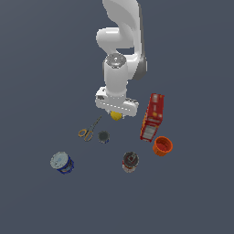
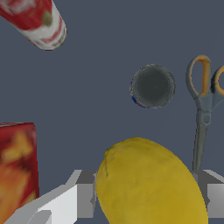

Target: Pick up a designated object from a clutter of objects.

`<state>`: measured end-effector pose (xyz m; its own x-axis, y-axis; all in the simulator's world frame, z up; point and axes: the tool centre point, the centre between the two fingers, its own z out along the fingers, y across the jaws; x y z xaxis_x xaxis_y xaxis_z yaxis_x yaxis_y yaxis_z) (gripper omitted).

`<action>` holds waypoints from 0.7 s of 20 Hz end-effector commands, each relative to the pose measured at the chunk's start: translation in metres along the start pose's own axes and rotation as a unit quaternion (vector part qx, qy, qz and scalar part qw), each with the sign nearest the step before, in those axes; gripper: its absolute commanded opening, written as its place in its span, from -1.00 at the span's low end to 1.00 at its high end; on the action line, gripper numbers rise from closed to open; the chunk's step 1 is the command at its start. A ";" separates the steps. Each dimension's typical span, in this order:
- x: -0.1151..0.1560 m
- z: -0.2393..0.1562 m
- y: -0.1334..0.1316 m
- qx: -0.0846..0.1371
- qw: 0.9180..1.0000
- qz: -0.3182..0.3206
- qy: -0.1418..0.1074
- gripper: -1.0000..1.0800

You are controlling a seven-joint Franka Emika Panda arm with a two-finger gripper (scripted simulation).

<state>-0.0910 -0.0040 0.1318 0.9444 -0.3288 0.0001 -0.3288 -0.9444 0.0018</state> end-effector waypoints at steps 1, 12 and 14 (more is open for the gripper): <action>0.006 -0.021 -0.010 -0.001 1.000 0.000 0.000 -1.00; 0.038 -0.113 -0.059 0.000 1.000 0.000 0.000 -1.00; 0.044 -0.131 -0.068 0.000 1.000 0.000 0.000 -1.00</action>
<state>-0.0334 0.0409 0.2486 0.9444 -0.3288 0.0007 -0.3288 -0.9444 0.0023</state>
